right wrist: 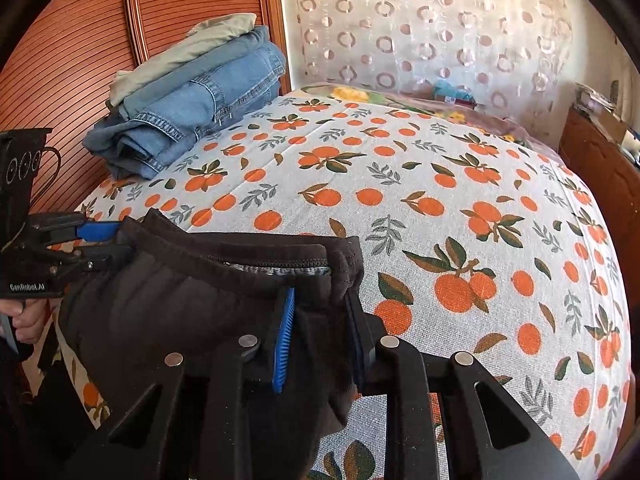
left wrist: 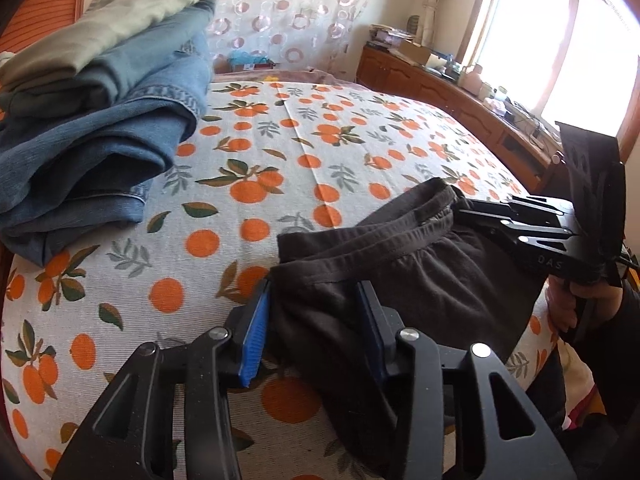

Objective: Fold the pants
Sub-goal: 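Grasp the folded black pants with both tools at the waistband, then lift the folded pants with both tools and carry them toward the jeans stack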

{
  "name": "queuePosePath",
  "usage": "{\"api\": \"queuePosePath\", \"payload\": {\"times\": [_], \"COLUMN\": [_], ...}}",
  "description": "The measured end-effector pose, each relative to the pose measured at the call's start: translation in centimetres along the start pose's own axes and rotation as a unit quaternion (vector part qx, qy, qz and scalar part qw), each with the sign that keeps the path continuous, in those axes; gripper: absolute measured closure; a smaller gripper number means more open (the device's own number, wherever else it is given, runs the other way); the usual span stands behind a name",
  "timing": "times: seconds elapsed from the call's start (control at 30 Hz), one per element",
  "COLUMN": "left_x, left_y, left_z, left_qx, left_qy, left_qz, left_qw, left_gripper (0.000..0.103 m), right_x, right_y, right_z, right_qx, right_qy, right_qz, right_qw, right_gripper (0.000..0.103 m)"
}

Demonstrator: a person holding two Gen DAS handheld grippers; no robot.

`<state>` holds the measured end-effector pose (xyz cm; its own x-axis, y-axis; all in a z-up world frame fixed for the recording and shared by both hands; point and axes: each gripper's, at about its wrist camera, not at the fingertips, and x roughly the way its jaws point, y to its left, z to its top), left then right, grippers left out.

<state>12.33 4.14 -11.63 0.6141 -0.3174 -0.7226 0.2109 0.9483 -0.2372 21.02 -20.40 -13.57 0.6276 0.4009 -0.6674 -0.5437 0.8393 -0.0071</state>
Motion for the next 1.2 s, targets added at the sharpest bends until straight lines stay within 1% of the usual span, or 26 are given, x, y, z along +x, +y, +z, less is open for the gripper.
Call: {"api": "queuePosePath", "payload": {"times": [0.03,0.07,0.13,0.23,0.37,0.43,0.63,0.77,0.9,1.0,1.2], "left_x": [0.0,0.0,0.1,0.1,-0.2,-0.7,-2.9,-4.9,-7.4,-8.8,-10.7], "left_y": [0.1,0.2,0.4,0.2,-0.1,-0.3,-1.2,-2.0,-2.4,-2.1,-1.2], "left_z": [0.0,0.1,0.0,-0.1,-0.1,0.0,0.4,1.2,2.3,3.2,5.8], "left_qx": [-0.003,-0.006,-0.018,-0.016,-0.012,-0.011,0.001,0.007,0.015,0.02,0.041], "left_qy": [0.0,0.001,0.003,0.007,0.005,-0.004,-0.032,-0.061,-0.098,-0.119,-0.152], "left_qz": [-0.005,-0.011,-0.031,-0.04,-0.04,-0.042,-0.047,-0.045,-0.035,-0.029,0.003], "left_qw": [1.0,0.9999,0.9994,0.9991,0.9991,0.9991,0.9984,0.997,0.9945,0.9923,0.9875], "left_gripper": [0.063,0.069,0.075,0.083,0.086,0.086,0.087,0.087,0.087,0.087,0.087], "right_x": [0.0,0.0,0.0,0.0,-0.2,-0.4,-3.4,-6.1,-8.1,-8.8,-8.3], "right_y": [0.0,0.0,0.0,-0.1,-0.4,-0.4,-0.1,1.1,1.8,2.2,3.2], "right_z": [0.0,0.0,0.0,0.0,0.1,0.1,0.7,2.0,3.6,5.0,8.4], "right_qx": [0.0,0.0,0.001,0.005,0.011,0.01,0.011,-0.019,-0.034,-0.044,-0.069], "right_qy": [0.0,0.0,0.0,0.001,-0.001,-0.004,-0.057,-0.087,-0.113,-0.127,-0.146], "right_qz": [0.0,0.0,0.001,0.005,0.022,0.023,0.03,0.014,0.003,0.0,0.002], "right_qw": [1.0,1.0,1.0,1.0,1.0,1.0,0.998,0.996,0.993,0.991,0.987], "right_gripper": [0.078,0.078,0.079,0.079,0.087,0.089,0.091,0.091,0.091,0.091,0.091]}}
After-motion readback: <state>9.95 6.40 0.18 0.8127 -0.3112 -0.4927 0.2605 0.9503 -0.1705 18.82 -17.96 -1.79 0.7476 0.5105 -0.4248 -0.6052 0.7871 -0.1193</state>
